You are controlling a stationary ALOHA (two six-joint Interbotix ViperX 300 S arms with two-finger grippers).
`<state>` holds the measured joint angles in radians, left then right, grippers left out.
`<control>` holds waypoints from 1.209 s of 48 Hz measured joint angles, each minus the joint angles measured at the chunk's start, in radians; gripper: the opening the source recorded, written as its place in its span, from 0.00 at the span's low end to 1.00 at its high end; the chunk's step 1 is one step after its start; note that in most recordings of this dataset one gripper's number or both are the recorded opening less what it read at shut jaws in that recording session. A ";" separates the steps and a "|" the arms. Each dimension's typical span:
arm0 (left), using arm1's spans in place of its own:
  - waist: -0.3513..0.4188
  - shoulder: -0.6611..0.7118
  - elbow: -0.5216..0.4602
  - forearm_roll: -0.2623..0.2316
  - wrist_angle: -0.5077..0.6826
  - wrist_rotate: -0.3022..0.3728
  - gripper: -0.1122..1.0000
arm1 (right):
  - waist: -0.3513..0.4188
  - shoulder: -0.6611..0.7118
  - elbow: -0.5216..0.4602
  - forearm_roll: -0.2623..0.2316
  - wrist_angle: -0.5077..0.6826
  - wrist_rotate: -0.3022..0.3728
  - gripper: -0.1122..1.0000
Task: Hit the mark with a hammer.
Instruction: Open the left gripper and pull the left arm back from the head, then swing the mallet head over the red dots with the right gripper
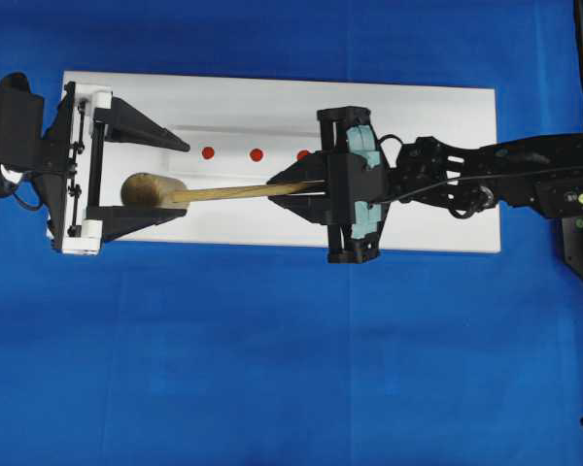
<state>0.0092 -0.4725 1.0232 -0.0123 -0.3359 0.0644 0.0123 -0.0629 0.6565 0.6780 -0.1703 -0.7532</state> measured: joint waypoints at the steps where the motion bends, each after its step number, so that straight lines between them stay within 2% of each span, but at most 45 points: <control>1: 0.000 -0.002 0.000 0.000 -0.002 0.000 0.86 | 0.002 0.000 -0.002 -0.002 0.000 0.000 0.13; 12: 0.002 -0.034 0.020 0.000 0.006 0.002 0.85 | 0.002 0.002 0.000 0.008 0.000 -0.002 0.13; 20: 0.003 -0.137 0.081 0.000 0.040 0.000 0.85 | 0.002 -0.011 0.012 0.029 0.000 -0.002 0.13; 26: 0.003 -0.253 0.121 0.000 0.114 0.000 0.85 | 0.000 -0.025 0.031 0.044 0.000 -0.002 0.13; 42: 0.003 -0.617 0.192 0.000 0.448 -0.003 0.85 | 0.000 -0.038 0.052 0.072 0.012 -0.002 0.13; 48: 0.003 -0.678 0.204 -0.002 0.494 0.000 0.84 | 0.000 -0.040 0.054 0.074 0.015 -0.002 0.13; 58: 0.003 -0.678 0.222 0.000 0.500 0.006 0.83 | 0.000 -0.040 0.054 0.078 0.015 -0.002 0.13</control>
<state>0.0123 -1.1505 1.2456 -0.0123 0.1641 0.0706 0.0123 -0.1028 0.7102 0.7563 -0.1549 -0.7547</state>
